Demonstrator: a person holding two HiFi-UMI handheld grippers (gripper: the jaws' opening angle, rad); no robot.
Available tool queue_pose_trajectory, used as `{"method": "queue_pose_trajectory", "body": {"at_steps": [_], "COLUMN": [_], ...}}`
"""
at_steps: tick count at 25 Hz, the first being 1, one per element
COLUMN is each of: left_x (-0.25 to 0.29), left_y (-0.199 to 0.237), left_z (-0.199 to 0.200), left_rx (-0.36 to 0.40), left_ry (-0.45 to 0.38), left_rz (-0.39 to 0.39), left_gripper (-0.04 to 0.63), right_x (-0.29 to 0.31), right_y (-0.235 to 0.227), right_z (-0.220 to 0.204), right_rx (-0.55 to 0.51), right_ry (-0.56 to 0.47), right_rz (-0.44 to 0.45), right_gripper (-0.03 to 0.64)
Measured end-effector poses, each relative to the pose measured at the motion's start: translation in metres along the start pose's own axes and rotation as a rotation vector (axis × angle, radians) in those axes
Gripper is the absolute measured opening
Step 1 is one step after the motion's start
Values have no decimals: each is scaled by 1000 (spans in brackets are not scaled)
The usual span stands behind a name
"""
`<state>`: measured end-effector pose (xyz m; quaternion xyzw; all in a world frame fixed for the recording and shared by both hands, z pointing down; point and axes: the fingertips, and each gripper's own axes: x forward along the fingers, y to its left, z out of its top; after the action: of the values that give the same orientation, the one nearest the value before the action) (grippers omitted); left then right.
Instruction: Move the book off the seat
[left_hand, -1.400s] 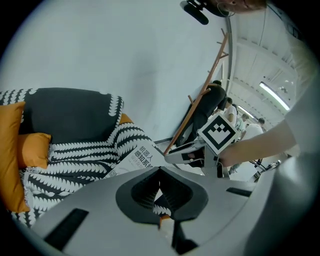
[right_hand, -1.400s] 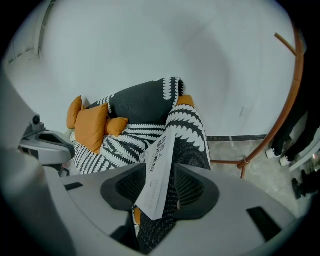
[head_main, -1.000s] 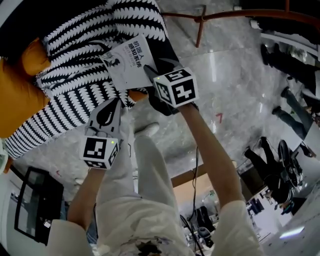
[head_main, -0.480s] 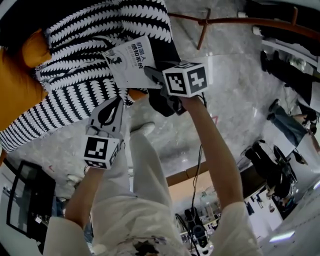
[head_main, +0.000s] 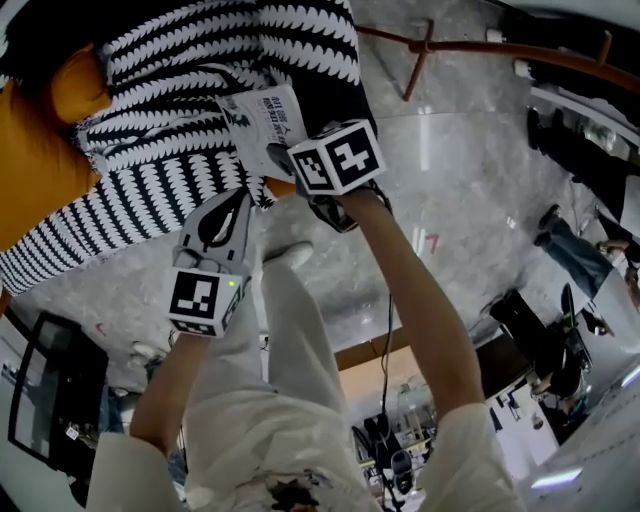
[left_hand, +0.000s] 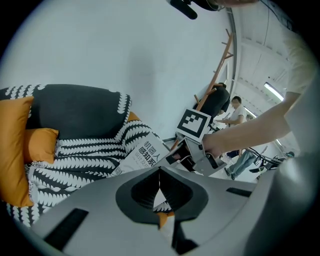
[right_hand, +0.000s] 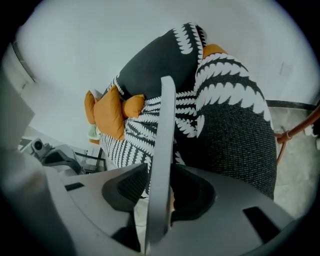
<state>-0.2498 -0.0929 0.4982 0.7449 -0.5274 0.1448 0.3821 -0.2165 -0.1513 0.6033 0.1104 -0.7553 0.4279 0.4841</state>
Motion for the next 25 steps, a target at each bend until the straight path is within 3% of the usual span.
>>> {"method": "queue_pose_trajectory", "body": {"at_steps": [8, 9, 10, 12, 25], "left_x": [-11, -12, -13, -15, -21], "left_y": [8, 10, 12, 14, -8], "left_z": [-2, -2, -3, -6, -5], "left_rx": [-13, -12, -9, -3, 52], "left_ry": [3, 2, 4, 8, 27], "left_rz": [-5, -5, -3, 1, -22], "left_gripper": [9, 9, 9, 9, 9], "right_x": [17, 17, 18, 19, -6], "right_y": [11, 8, 4, -2, 7], "right_z": [3, 3, 3, 1, -15], "right_rx": [-39, -42, -50, -76, 44], "right_ry": [17, 16, 16, 15, -93], "right_rz": [-83, -115, -149, -190, -70], "right_gripper": [135, 123, 69, 49, 46]}}
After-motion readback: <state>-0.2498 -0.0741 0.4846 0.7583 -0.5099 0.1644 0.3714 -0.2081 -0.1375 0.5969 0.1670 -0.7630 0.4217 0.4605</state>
